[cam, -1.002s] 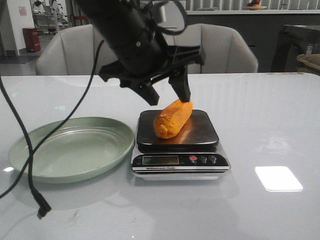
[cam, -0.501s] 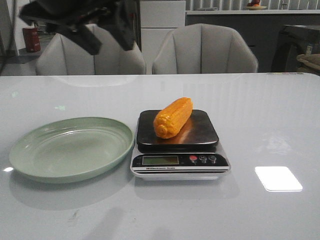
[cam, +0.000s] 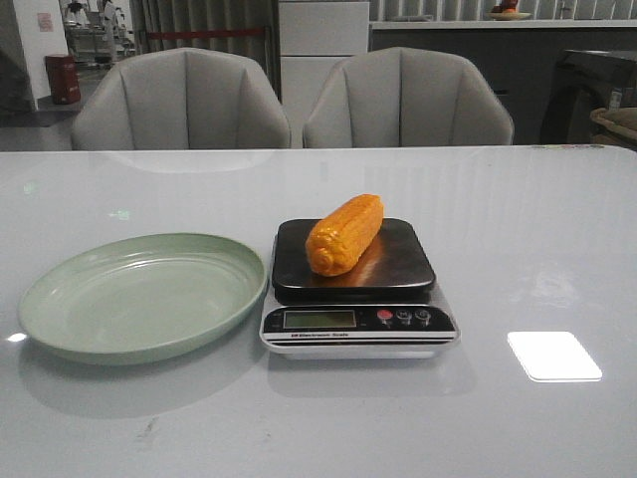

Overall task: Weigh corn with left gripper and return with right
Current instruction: 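Open the left gripper and withdraw it from the scale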

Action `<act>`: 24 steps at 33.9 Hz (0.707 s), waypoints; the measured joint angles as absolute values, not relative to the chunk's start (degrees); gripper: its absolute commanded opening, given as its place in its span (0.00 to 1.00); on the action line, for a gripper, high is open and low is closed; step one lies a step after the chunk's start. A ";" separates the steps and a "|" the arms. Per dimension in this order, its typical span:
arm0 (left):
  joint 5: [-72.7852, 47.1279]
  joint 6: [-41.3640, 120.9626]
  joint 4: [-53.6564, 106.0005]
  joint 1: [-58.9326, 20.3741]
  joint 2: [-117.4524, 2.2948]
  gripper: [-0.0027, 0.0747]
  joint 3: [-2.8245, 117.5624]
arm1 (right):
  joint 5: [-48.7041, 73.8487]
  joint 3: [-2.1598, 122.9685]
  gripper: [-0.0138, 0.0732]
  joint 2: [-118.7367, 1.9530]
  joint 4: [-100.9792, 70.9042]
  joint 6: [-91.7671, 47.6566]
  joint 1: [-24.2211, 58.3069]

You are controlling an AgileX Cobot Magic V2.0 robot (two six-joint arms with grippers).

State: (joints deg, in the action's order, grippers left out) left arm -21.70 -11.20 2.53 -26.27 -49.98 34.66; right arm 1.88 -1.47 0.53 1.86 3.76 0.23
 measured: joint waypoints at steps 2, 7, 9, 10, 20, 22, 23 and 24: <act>-23.85 -11.20 2.14 -26.27 -45.25 0.59 33.02 | 1.88 -1.47 0.38 0.53 1.86 3.76 0.23; -29.37 -11.20 -2.04 -26.27 -32.49 0.59 29.54 | 1.88 -1.47 0.38 0.53 1.86 3.76 0.23; -31.14 -11.20 -3.70 -26.27 -29.00 0.59 28.64 | 1.88 -1.47 0.38 0.53 1.86 3.76 0.23; -32.09 -11.20 -4.51 -26.18 -26.91 0.59 28.32 | 1.88 -1.47 0.38 0.53 1.86 3.76 0.23; -39.04 -7.15 -6.29 -26.18 -8.65 0.55 24.87 | 1.88 -1.47 0.38 0.53 1.86 3.76 0.23; -39.04 -6.90 -6.31 -26.18 -5.57 0.49 23.88 | 1.84 -1.47 0.38 0.53 1.86 3.76 0.23; -38.92 -6.90 -6.31 -26.18 -4.31 0.44 23.31 | 1.73 -1.47 0.38 0.53 1.86 3.76 0.23; -38.69 -6.88 -6.31 -26.18 -3.20 0.39 22.85 | 1.60 -1.47 0.38 0.53 1.86 3.76 0.23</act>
State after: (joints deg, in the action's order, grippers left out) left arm -38.69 -6.88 -6.31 -26.18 -3.20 22.85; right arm 1.60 -1.47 0.53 1.86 3.76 0.23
